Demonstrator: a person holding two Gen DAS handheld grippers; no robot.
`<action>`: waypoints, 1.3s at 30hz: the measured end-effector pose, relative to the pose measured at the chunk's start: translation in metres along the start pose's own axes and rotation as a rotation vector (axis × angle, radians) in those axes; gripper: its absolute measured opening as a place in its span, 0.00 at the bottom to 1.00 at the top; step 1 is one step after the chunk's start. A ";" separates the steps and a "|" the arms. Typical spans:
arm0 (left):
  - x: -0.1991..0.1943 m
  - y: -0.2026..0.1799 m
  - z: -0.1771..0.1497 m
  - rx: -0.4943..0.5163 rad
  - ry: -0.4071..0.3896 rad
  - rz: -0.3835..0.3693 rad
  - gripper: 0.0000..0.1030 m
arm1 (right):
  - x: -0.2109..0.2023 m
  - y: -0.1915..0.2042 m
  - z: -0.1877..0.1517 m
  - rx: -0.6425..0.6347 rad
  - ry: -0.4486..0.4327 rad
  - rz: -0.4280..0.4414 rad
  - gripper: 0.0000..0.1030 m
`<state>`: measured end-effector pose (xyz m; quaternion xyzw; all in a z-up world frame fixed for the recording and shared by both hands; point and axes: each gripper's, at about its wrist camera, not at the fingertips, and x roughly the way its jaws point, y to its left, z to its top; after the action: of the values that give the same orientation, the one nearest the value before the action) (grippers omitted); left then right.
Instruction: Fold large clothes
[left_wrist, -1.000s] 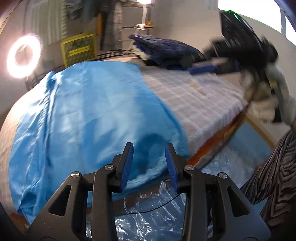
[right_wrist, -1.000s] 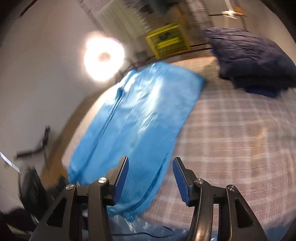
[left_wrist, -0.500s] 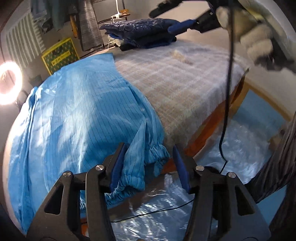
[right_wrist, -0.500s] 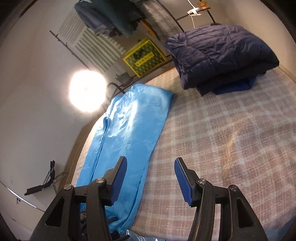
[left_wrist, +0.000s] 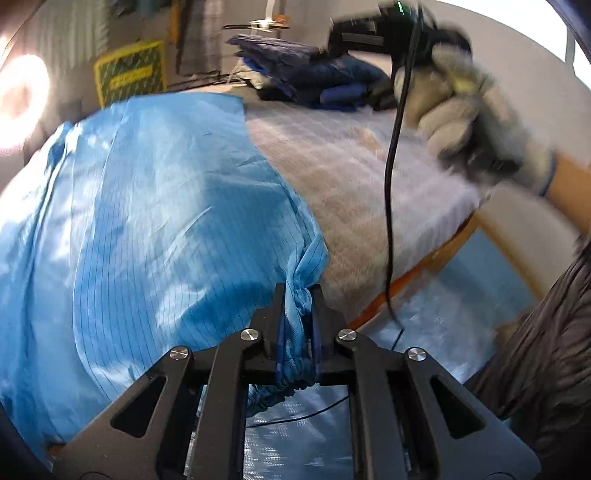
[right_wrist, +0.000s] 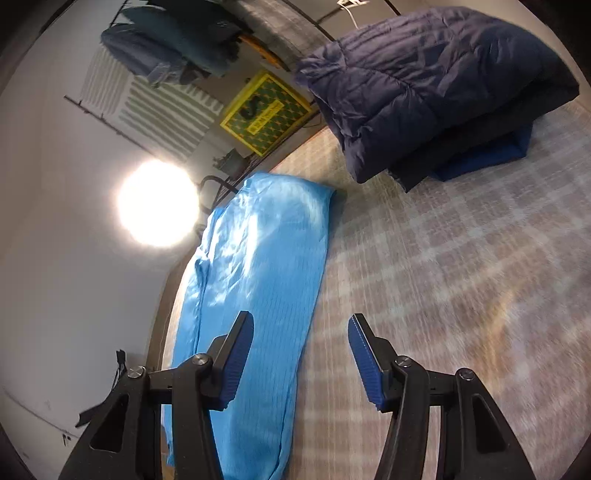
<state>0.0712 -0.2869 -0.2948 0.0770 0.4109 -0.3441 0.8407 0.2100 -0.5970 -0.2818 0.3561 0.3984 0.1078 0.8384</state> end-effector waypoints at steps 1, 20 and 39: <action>-0.004 0.004 0.002 -0.021 0.000 -0.017 0.08 | 0.007 -0.002 0.003 0.008 0.003 0.001 0.55; -0.036 0.031 0.014 -0.247 -0.087 -0.155 0.08 | 0.123 -0.003 0.043 0.077 0.017 -0.036 0.64; -0.033 0.053 0.005 -0.379 -0.061 -0.251 0.08 | 0.161 0.027 0.098 0.105 -0.038 -0.122 0.00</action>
<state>0.0946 -0.2322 -0.2754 -0.1447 0.4488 -0.3649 0.8028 0.3920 -0.5531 -0.3166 0.3765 0.4084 0.0286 0.8310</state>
